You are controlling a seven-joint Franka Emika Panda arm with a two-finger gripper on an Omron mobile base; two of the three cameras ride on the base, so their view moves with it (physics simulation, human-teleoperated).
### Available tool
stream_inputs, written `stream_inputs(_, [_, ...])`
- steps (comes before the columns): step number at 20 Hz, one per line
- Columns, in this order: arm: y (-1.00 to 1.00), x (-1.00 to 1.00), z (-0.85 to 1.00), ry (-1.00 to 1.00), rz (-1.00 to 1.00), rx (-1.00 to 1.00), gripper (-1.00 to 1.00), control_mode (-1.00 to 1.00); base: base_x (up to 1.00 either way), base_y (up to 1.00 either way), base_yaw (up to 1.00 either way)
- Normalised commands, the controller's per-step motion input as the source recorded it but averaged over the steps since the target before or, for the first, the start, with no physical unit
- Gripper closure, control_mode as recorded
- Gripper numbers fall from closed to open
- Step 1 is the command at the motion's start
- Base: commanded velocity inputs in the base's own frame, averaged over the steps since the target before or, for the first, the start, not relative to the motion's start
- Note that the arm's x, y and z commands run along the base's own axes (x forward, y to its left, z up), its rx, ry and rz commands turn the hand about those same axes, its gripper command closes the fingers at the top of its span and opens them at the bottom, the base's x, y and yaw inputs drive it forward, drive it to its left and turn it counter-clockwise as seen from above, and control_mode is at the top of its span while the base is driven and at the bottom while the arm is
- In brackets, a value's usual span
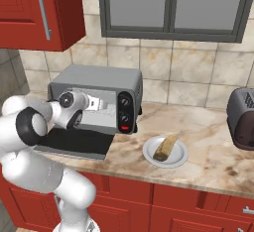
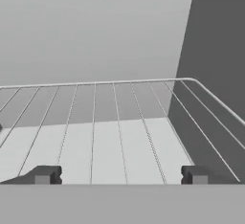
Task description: Pull the toaster oven rack outwards. Pick up the baguette from the plate and place it on the toaster oven rack. Close the toaster oven door fully and set the temperature to the lowest setting.
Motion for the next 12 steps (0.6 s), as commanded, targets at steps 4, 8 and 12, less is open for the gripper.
stream_inputs(4, [-0.22, -0.99, -0.33, 0.24, 0.00, 0.00, -1.00, -1.00, 0.00, 0.00, 0.00])
stream_inputs(8, [-0.20, -0.75, -0.21, 0.34, 0.00, 0.00, -1.00, -1.00, 0.00, 0.00, 0.00])
stream_inputs(12, [-0.17, -0.63, -0.22, 0.40, 0.00, 0.00, -1.00, -1.00, 0.00, 0.00, 0.00])
